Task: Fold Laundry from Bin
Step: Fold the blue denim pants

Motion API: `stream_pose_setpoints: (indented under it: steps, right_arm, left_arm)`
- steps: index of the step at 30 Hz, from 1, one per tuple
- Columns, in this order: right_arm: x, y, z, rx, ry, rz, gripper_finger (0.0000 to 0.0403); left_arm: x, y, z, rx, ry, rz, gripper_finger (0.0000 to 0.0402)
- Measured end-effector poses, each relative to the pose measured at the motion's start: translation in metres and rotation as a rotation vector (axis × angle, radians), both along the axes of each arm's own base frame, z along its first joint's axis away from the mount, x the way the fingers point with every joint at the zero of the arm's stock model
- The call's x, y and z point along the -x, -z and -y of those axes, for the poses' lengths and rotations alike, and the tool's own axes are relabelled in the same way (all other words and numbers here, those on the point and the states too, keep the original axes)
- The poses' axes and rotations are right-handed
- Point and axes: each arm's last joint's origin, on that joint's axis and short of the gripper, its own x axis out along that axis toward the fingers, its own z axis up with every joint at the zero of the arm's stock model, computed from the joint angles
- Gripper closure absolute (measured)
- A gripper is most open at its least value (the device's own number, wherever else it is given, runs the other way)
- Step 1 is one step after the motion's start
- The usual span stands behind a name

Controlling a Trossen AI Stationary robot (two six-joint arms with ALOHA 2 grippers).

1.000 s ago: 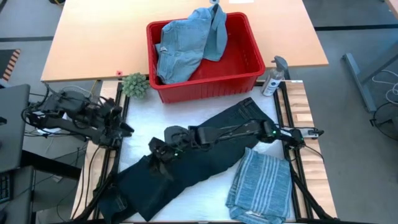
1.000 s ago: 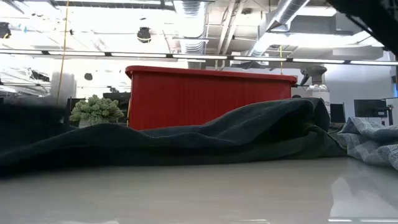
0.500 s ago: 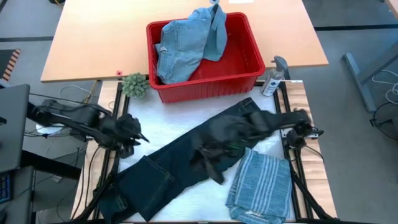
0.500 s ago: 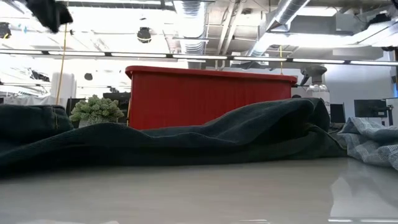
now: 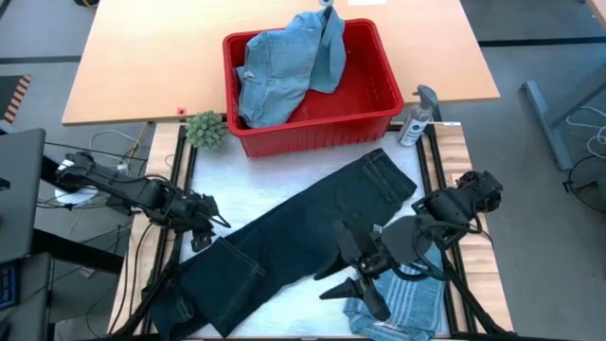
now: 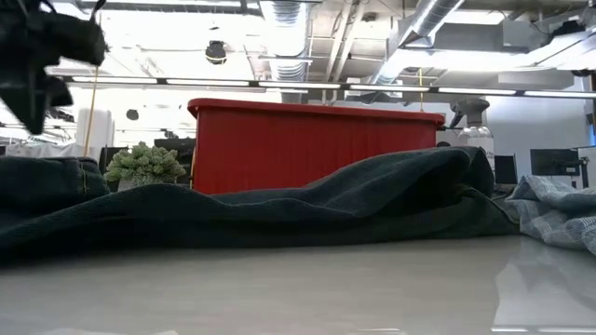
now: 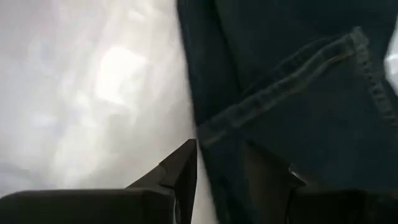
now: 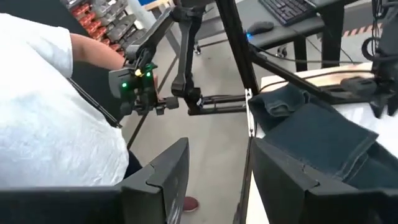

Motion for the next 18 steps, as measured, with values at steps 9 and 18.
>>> stream_pose_setpoints:
  steps: [9, 18]
  right_arm:
    - [-0.002, 0.009, -0.002, -0.008, 0.035, -0.052, 0.0207]
    - [-0.002, 0.009, -0.002, -0.029, 0.044, -0.063, 0.0207]
  left_arm:
    - [0.010, 0.035, 0.008, 0.070, -0.125, -0.070, 0.0287]
    - [0.010, 0.046, 0.016, 0.113, -0.106, -0.039, 0.0287]
